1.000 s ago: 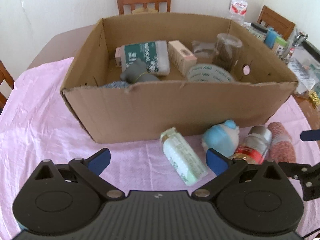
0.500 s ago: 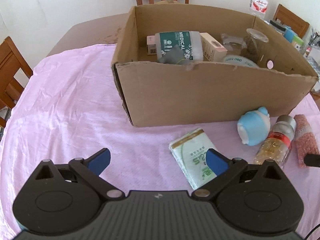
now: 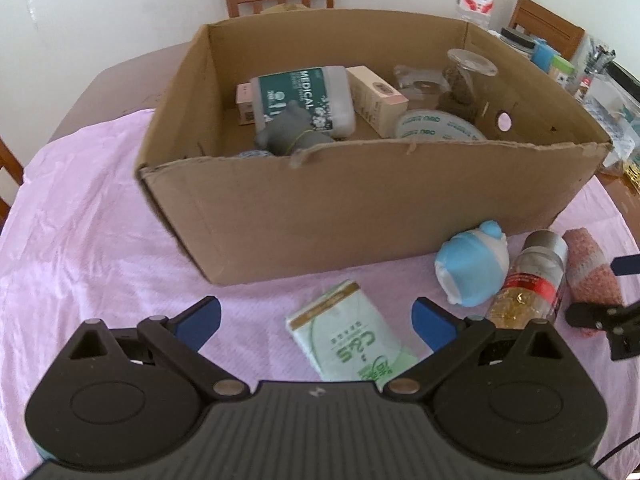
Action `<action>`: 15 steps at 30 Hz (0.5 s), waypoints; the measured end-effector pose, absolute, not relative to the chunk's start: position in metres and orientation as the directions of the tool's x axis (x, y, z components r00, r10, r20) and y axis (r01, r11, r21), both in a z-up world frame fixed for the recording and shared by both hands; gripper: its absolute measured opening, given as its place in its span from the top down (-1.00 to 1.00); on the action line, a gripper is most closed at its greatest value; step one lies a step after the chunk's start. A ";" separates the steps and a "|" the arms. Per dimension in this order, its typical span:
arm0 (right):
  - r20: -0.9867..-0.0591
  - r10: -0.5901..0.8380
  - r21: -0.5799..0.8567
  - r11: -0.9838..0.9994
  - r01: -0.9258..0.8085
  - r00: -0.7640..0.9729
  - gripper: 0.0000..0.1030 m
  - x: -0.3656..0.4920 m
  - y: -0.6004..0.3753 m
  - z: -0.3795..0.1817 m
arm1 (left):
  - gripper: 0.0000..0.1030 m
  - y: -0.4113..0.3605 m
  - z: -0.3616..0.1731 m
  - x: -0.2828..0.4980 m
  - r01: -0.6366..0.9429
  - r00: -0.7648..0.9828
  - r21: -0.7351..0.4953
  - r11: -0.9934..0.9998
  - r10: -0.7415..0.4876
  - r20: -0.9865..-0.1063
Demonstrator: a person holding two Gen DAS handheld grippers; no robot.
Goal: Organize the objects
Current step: 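Close the left tool on the C&S tissue pack while the right tool grasps the pink knit sock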
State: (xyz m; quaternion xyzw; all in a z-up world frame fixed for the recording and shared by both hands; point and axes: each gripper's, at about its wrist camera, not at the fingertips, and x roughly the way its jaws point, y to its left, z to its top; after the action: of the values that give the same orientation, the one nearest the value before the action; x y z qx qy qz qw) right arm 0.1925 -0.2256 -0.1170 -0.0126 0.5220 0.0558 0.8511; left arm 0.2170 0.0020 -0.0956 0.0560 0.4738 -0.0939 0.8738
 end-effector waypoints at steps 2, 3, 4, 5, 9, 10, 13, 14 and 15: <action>-0.896 0.054 0.006 0.994 -0.109 0.441 -1.00 0.185 -0.231 -0.117 | -0.96 0.001 -0.096 0.219 0.236 0.530 0.003 0.972 -0.126 -0.839; -0.898 0.037 -0.011 0.994 -0.106 0.437 -1.00 0.181 -0.234 -0.118 | -0.96 -0.001 -0.097 0.220 0.244 0.527 0.000 0.970 -0.132 -0.840; -0.899 0.027 -0.019 0.995 -0.101 0.436 -1.00 0.178 -0.238 -0.119 | -0.96 -0.002 -0.098 0.221 0.254 0.522 -0.003 0.967 -0.140 -0.841; -0.900 0.031 -0.011 0.996 -0.092 0.434 -1.00 0.174 -0.244 -0.119 | -0.96 -0.003 -0.099 0.222 0.263 0.519 -0.008 0.965 -0.149 -0.842; -0.901 0.025 -0.009 0.997 -0.076 0.432 -1.00 0.169 -0.258 -0.119 | -0.96 -0.007 -0.102 0.225 0.318 0.497 -0.039 0.947 -0.202 -0.844; -0.902 0.026 -0.008 0.997 -0.078 0.431 -1.00 0.169 -0.258 -0.119 | -0.96 -0.009 -0.103 0.226 0.334 0.485 -0.049 0.941 -0.216 -0.847; -0.901 0.022 -0.011 0.997 -0.073 0.432 -1.00 0.169 -0.256 -0.119 | -0.96 -0.010 -0.108 0.227 0.379 0.425 -0.098 0.920 -0.267 -0.865; -0.901 0.020 -0.011 0.997 -0.070 0.433 -1.00 0.169 -0.255 -0.119 | -0.96 -0.010 -0.109 0.227 0.388 0.406 -0.110 0.915 -0.277 -0.871; -0.901 0.019 -0.011 0.998 -0.068 0.433 -1.00 0.170 -0.253 -0.118 | -0.96 -0.010 -0.110 0.226 0.395 0.388 -0.121 0.911 -0.285 -0.877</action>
State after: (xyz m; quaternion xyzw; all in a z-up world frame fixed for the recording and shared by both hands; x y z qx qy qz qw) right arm 0.1696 -0.2533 -0.1178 -0.0227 0.5317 0.0257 0.8463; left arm 0.2257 -0.0099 -0.1103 0.0537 0.5142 -0.2044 0.8312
